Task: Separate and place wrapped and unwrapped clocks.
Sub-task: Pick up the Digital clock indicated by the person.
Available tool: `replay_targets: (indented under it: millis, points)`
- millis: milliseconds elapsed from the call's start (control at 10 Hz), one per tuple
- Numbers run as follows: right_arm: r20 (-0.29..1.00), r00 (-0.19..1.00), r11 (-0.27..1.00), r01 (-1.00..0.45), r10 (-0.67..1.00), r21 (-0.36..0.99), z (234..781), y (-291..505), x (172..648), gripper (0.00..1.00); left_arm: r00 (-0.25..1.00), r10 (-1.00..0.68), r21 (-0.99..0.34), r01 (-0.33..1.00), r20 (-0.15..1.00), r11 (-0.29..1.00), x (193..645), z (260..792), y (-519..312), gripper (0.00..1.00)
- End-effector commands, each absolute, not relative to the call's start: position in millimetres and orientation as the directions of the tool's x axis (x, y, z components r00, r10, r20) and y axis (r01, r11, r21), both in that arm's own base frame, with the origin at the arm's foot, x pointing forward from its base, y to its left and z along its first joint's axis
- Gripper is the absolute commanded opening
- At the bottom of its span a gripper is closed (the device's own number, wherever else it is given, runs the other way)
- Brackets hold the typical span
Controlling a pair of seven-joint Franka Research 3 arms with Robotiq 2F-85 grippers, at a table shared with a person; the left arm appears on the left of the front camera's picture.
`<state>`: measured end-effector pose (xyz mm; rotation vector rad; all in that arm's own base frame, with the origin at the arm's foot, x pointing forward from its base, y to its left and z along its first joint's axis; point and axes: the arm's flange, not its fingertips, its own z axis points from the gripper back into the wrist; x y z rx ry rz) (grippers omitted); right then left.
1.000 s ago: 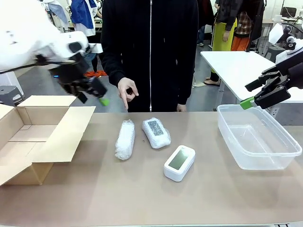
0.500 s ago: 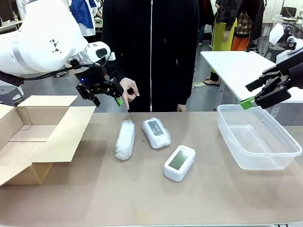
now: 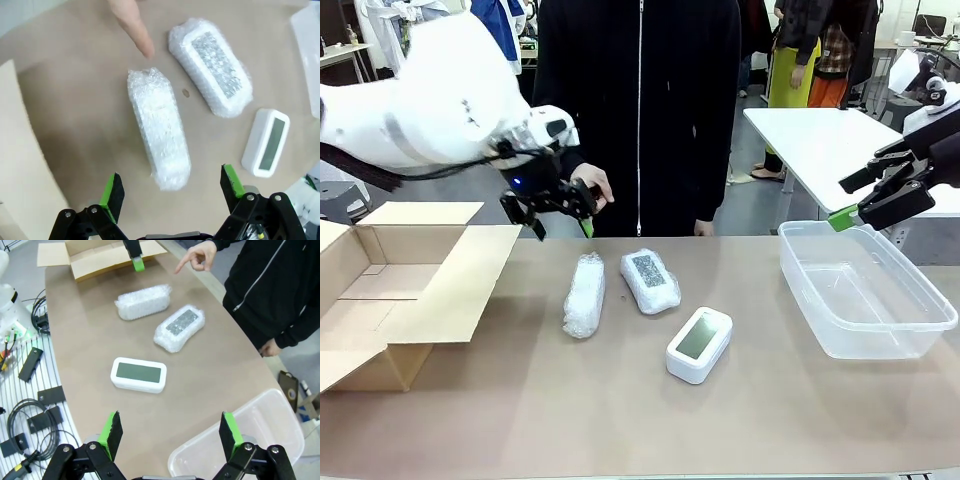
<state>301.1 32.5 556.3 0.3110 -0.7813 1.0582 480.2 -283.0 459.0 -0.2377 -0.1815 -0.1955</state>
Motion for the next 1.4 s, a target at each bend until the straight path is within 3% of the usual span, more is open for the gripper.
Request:
replay_targets:
  millis: [0,400,1300]
  points:
    - [0.711,0.253,0.465,-0.878,0.656,-0.117,554,33,303,1.0,0.986,-0.079,-0.169,0.103,0.145,0.98,500,443,-316,1.0]
    - [0.711,0.253,0.465,-0.878,0.656,-0.117,554,33,303,1.0,0.992,0.019,-0.093,-0.007,0.129,0.996,489,410,-325,1.0]
    - [0.711,0.253,0.465,-0.878,0.656,-0.117,554,33,303,1.0,0.997,-0.054,-0.086,0.059,0.055,0.995,515,360,-325,1.0]
